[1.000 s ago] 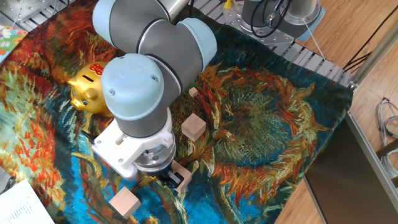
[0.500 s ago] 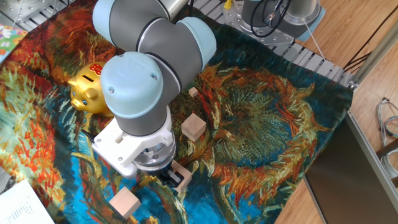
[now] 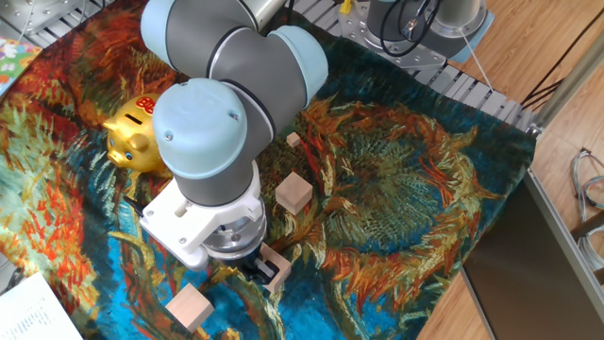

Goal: Drop coins into a piggy bank

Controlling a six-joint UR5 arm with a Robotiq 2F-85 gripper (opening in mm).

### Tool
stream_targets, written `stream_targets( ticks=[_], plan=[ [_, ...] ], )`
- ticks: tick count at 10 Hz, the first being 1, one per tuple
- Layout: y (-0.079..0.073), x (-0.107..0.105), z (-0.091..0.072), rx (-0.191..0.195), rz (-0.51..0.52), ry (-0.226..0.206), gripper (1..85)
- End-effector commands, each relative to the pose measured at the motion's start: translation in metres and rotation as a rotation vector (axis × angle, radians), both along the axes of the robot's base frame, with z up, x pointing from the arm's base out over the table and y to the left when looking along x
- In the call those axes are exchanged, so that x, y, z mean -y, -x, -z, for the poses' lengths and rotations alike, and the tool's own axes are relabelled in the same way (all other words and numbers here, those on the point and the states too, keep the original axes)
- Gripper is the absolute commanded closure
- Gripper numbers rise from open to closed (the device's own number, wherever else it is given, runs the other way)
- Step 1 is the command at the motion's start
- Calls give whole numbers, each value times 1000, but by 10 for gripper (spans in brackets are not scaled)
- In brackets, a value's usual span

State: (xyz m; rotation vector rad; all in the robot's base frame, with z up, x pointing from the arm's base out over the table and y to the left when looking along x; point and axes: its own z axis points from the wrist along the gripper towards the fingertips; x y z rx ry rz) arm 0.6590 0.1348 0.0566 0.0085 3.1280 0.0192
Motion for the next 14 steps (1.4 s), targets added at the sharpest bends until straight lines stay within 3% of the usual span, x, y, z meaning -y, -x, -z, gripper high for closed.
stream_targets(
  ticks=[1, 14],
  plan=[
    [0, -2, -1, 0, 5, -12, 517],
    [0, -2, -1, -2, 0, -7, 523]
  ],
)
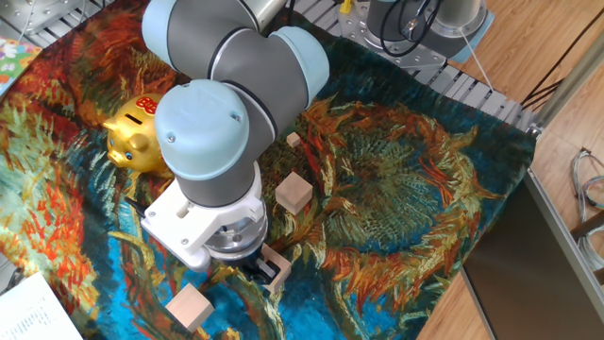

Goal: Drop coins into a piggy bank

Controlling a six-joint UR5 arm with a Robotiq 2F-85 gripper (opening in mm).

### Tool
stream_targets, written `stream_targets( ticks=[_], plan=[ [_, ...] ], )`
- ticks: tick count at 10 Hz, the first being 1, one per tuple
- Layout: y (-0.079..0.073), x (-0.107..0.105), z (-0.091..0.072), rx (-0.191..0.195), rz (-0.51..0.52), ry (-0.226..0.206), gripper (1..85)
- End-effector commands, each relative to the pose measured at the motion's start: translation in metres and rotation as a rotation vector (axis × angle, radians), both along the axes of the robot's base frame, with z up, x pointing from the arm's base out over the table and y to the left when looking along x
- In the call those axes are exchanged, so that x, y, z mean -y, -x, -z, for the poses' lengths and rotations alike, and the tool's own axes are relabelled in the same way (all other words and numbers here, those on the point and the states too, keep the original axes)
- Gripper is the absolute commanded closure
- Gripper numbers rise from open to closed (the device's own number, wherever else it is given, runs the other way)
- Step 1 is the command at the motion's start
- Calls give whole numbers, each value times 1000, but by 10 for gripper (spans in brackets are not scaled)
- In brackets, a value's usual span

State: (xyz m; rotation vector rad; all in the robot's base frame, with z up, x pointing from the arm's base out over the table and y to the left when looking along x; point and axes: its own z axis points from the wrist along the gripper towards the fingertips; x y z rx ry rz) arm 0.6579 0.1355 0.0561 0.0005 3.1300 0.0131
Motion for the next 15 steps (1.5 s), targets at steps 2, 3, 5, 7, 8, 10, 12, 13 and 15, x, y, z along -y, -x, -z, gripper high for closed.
stream_targets(
  ticks=[2, 3, 5, 7, 8, 10, 12, 13, 15],
  plan=[
    [-1, -2, -1, 0, 6, -13, 527],
    [0, -3, -1, -1, 6, -16, 530],
    [0, -3, -1, -1, 6, -16, 537],
    [0, -3, -1, -1, 5, -17, 540],
    [0, -3, -1, -1, 3, -16, 540],
    [0, -3, -1, -1, 2, -16, 543],
    [0, -3, -1, -1, 2, -16, 547],
    [0, -3, 0, -1, 2, -16, 550],
    [0, -3, 0, -1, 2, -16, 553]
  ],
)
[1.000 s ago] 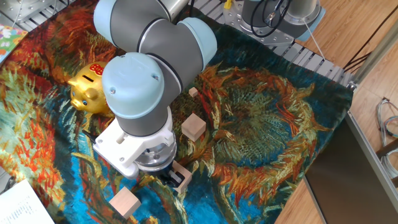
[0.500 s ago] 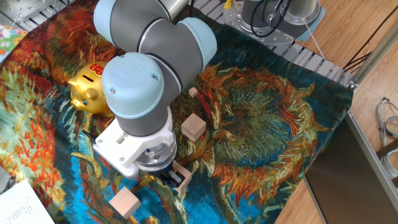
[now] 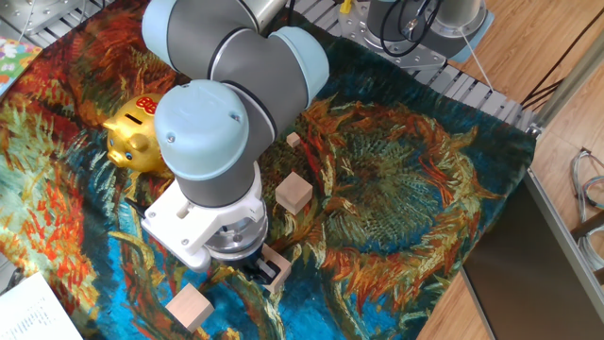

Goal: Drop coins into a piggy bank

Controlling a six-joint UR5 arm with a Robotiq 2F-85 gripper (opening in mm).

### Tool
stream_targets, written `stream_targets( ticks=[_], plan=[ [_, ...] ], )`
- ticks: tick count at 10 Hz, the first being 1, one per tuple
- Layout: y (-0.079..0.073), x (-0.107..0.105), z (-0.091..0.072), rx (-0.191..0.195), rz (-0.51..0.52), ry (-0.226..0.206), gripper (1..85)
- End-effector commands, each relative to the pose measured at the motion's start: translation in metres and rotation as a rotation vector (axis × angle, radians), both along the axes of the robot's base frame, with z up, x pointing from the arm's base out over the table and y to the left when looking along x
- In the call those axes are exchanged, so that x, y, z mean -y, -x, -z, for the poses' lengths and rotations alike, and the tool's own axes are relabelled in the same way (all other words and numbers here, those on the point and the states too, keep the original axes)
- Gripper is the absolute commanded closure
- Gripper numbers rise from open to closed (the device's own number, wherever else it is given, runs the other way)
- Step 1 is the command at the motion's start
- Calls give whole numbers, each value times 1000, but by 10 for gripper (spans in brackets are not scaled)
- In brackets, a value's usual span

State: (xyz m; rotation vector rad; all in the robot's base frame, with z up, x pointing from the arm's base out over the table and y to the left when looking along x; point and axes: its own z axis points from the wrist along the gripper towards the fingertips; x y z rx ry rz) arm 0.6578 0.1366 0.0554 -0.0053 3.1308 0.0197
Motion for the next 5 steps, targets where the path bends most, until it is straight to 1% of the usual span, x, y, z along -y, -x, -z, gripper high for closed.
stream_targets(
  ticks=[1, 4, 5],
  plan=[
    [-1, -2, -1, 0, 6, -11, 557],
    [0, -1, -1, 0, 10, -10, 560],
    [0, 1, -1, 0, 13, 1, 597]
  ],
)
